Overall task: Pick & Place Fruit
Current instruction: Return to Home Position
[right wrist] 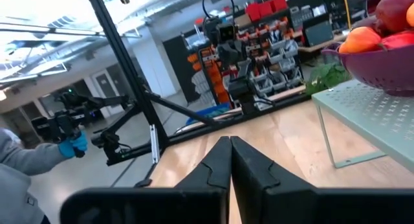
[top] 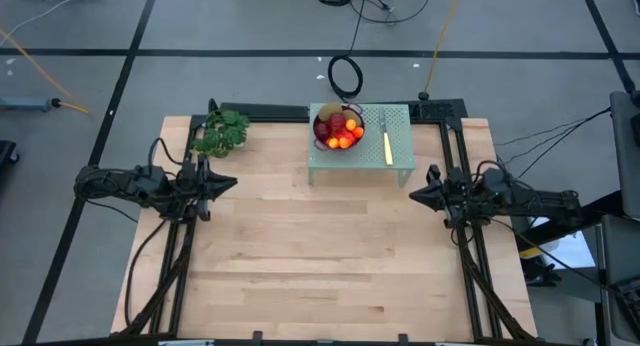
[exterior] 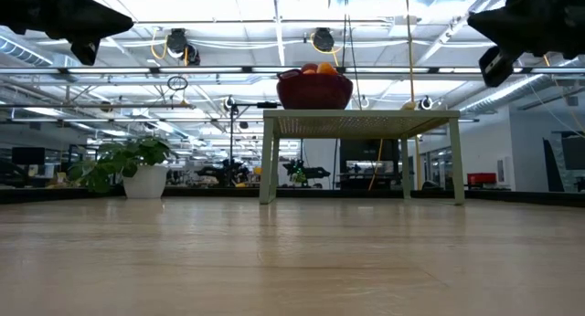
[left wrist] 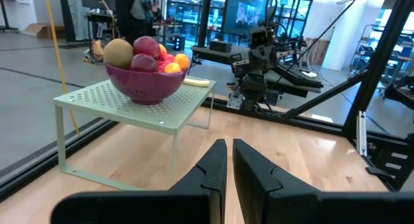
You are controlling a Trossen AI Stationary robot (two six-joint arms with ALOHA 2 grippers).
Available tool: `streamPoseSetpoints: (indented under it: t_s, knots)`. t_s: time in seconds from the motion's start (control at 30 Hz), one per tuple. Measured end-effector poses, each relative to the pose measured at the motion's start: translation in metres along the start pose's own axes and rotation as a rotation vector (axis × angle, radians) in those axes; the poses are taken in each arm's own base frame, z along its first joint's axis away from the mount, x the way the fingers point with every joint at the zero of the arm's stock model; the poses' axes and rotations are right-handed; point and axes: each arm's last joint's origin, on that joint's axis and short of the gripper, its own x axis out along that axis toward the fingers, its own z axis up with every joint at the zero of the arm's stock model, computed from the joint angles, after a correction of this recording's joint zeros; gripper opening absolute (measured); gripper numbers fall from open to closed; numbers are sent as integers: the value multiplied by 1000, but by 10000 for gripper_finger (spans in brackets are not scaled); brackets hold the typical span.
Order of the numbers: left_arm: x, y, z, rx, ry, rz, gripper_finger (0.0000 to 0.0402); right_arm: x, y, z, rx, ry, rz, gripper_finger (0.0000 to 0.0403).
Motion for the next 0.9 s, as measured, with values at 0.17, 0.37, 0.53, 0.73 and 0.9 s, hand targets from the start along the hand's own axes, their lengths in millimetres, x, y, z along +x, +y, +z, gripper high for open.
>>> streamPoseSetpoints:
  t_s: [0.17,0.37,0.53,0.73,0.9]
  knots:
    - [0,0,0,45,1,-9,26,-3,-4,-10,-1,-15,7,2]
    - [9,-1,-20,46,-11,-11,26,-2,-5,-12,-4,0,0,3]
    - [18,-2,-47,28,-47,-69,26,-2,-5,-12,-39,0,-1,3]
    - [22,-1,-67,-15,-18,-84,26,-2,-6,-15,-57,12,-11,3]
    - [23,0,-74,-32,-1,-81,26,3,-14,-32,-79,-6,-4,3]
